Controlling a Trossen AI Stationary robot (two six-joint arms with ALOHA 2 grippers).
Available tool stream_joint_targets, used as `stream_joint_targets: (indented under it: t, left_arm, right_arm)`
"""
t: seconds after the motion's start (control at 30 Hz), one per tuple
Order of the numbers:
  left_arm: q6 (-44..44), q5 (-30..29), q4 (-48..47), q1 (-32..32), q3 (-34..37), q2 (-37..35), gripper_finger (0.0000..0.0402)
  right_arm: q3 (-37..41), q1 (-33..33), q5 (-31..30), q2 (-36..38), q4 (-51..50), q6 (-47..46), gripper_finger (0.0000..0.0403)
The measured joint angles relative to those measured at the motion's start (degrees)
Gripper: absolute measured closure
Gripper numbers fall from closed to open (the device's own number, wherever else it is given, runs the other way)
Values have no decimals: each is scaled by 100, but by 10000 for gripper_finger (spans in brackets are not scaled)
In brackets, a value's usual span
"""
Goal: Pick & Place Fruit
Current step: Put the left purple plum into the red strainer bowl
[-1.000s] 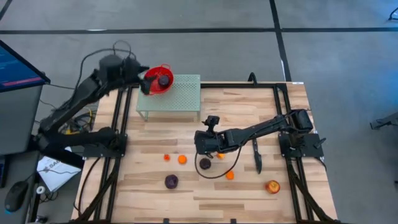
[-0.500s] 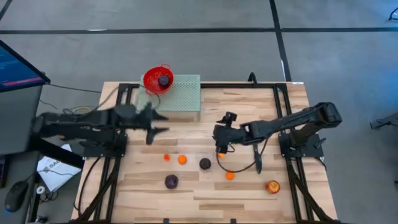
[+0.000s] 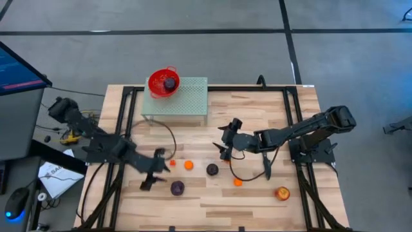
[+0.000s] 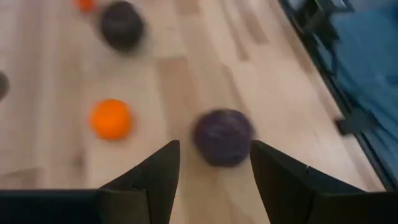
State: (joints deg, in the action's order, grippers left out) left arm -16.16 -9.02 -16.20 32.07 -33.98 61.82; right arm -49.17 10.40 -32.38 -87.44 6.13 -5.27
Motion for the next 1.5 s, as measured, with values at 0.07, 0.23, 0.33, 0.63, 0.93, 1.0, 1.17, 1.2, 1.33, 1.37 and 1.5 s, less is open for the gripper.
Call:
stream_joint_targets:
  t: [0.07,0.23,0.33,0.63,0.93,1.0,1.17,1.2,1.33,1.37,1.5]
  left_arm:
    - [-297,-164,34,262,0,207,202]
    - [-813,24,945,331,-2,691,151]
    - [-705,103,1391,331,-9,953,110]
    - [-491,-21,1942,224,-7,1998,36]
    - [-106,-28,2215,200,-2,2649,46]
    - [-32,-62,2240,198,-2,2749,51]
    - [-37,-108,2227,170,-2,2901,63]
    - [-92,-106,2229,157,-2,2901,66]
    - [-770,-70,2219,-36,-2,2761,85]
    - [-881,-58,2213,-101,-2,2682,91]
    - [-1007,-45,2225,-416,2,2098,107]
  right_arm:
    - [0,-23,2,0,122,67,74]
    - [0,-84,1,0,373,78,74]
    - [0,-81,1,0,485,80,74]
    - [0,56,2,0,529,76,74]
    - [0,226,2,0,487,78,74]
    - [0,248,2,0,480,78,74]
    - [0,277,2,0,478,76,74]
    - [0,277,2,0,478,76,74]
    - [0,283,2,11,428,78,74]
    - [0,305,1,46,366,79,74]
    - [-2,419,0,248,266,152,74]
